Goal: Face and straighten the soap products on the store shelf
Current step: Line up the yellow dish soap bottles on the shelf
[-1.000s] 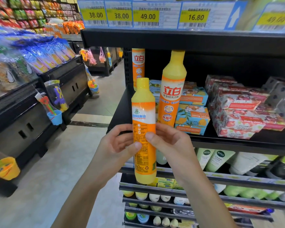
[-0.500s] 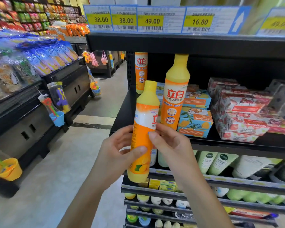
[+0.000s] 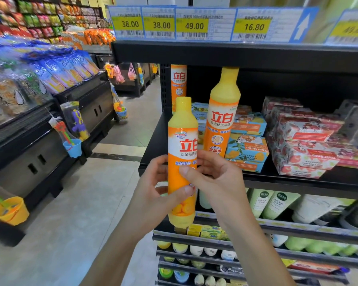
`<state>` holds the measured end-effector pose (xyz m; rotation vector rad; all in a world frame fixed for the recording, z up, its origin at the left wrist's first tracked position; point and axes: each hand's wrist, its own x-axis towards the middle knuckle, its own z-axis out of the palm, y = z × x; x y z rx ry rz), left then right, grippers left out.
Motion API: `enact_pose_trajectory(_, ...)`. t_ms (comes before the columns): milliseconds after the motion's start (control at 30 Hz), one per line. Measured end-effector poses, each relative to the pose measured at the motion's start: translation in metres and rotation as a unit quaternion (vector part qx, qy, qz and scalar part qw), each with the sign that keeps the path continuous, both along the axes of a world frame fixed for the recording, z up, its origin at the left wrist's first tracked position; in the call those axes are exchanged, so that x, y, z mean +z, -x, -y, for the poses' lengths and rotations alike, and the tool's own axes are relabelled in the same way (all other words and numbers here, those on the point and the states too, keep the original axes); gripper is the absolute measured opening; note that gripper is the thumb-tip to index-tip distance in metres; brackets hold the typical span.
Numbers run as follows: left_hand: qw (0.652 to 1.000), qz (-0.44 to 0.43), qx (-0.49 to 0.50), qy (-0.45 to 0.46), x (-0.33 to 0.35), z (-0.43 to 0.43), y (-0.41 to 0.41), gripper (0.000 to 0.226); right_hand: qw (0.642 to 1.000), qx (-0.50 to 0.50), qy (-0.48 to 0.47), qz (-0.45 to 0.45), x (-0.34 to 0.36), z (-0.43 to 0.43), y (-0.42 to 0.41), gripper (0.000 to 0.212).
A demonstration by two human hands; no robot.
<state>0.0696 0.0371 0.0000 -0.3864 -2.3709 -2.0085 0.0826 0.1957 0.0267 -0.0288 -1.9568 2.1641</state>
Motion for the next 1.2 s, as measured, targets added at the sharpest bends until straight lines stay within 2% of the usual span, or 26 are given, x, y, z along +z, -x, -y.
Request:
enact_pose_trajectory(200, 0.999, 0.019, 0.004, -0.033, 0.002, 0.000, 0.001, 0.068, 0.999, 0.032, 0.019, 0.011, -0.002, -0.006, 0.001, 0.030)
enact_pose_trajectory(300, 0.998, 0.033, -0.001, -0.055, 0.003, 0.001, 0.001, 0.075, 0.998, 0.064, 0.023, 0.017, -0.002, -0.005, -0.001, 0.033)
enact_pose_trajectory(433, 0.997, 0.047, -0.020, -0.060, 0.003, 0.000, 0.001, 0.067, 0.999, 0.044, 0.024, 0.002, 0.000, -0.005, -0.002, 0.032)
enact_pose_trajectory(600, 0.998, 0.045, -0.030, -0.014, 0.001, -0.003, 0.001, 0.080, 1.000, 0.012, 0.007, -0.002, -0.002, -0.006, 0.000, 0.037)
enact_pose_trajectory(767, 0.999, 0.034, -0.003, -0.011, 0.001, -0.007, 0.004, 0.076, 1.000, -0.006, -0.005, -0.010, -0.003, -0.007, 0.001, 0.042)
enact_pose_trajectory(900, 0.999, 0.027, 0.003, -0.018, 0.005, -0.011, 0.008, 0.069, 0.999, 0.010, -0.030, -0.034, -0.002, -0.016, -0.002, 0.035)
enact_pose_trajectory(1067, 1.000, 0.010, 0.019, -0.020, 0.017, -0.012, 0.020, 0.066, 0.984, -0.060, -0.160, -0.052, -0.012, -0.041, -0.010, 0.023)
enact_pose_trajectory(1133, 0.999, 0.009, 0.026, -0.023, 0.023, -0.011, 0.026, 0.067, 0.961, -0.104, -0.249, -0.058, -0.019, -0.054, -0.011, 0.022)
enact_pose_trajectory(1200, 0.999, 0.006, 0.034, -0.022, 0.028, -0.011, 0.031, 0.067, 0.922, -0.140, -0.354, -0.071, -0.026, -0.065, -0.008, 0.024)
